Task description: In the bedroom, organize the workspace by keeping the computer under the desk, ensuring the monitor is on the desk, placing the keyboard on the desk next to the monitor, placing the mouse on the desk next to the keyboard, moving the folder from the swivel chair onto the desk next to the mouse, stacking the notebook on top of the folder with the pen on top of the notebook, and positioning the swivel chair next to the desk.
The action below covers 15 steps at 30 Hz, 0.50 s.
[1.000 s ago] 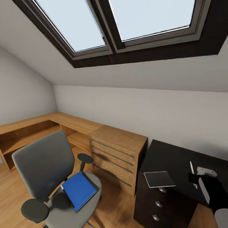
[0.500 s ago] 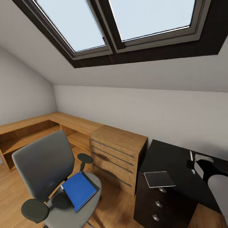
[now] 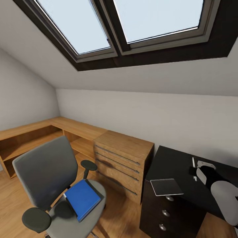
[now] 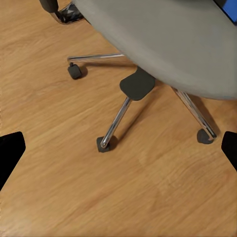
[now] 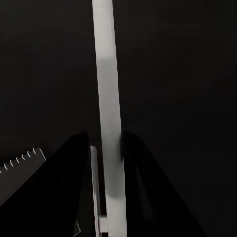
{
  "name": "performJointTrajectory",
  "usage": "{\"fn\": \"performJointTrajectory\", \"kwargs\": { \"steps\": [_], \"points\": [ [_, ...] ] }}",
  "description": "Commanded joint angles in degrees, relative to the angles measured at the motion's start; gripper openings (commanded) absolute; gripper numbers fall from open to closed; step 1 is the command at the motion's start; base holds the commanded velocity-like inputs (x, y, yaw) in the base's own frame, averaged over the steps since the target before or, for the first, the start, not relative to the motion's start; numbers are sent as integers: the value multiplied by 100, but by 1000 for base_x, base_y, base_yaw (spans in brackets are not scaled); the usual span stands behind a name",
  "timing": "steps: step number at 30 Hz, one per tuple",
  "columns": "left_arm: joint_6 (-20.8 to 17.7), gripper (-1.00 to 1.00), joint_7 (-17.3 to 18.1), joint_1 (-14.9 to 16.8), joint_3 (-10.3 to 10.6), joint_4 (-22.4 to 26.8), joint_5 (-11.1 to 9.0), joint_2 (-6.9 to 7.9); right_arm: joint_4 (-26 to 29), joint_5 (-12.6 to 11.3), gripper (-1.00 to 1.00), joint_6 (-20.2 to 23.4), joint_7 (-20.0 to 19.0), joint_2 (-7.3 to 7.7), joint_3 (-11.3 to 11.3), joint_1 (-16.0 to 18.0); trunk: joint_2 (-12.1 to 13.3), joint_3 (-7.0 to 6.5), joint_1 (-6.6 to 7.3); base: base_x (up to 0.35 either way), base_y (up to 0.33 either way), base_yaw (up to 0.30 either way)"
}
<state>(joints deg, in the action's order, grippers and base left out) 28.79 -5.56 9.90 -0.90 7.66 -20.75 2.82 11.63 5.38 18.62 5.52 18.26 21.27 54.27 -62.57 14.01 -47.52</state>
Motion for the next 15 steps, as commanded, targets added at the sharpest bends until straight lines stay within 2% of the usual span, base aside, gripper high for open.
{"fn": "performJointTrajectory", "kwargs": {
  "steps": [1, 7, 15],
  "points": [
    [13, 100, -22, 4, -6, -1, 22, -1, 6, 53, -100, 35, 0, -6, 38, 4, -5, 8, -1, 0, 0, 0],
    [21, 100, -32, 4, -14, -270, 26, 8, -41, 46, -100, 11, 7, -29, 41, 4, -5, 8, -1, 0, -17, 0],
    [20, 100, -35, 4, -15, -299, 19, 0, -38, 64, -100, 10, 18, -22, 35, 4, -5, 8, -1, 0, -216, 0]
  ]
}}
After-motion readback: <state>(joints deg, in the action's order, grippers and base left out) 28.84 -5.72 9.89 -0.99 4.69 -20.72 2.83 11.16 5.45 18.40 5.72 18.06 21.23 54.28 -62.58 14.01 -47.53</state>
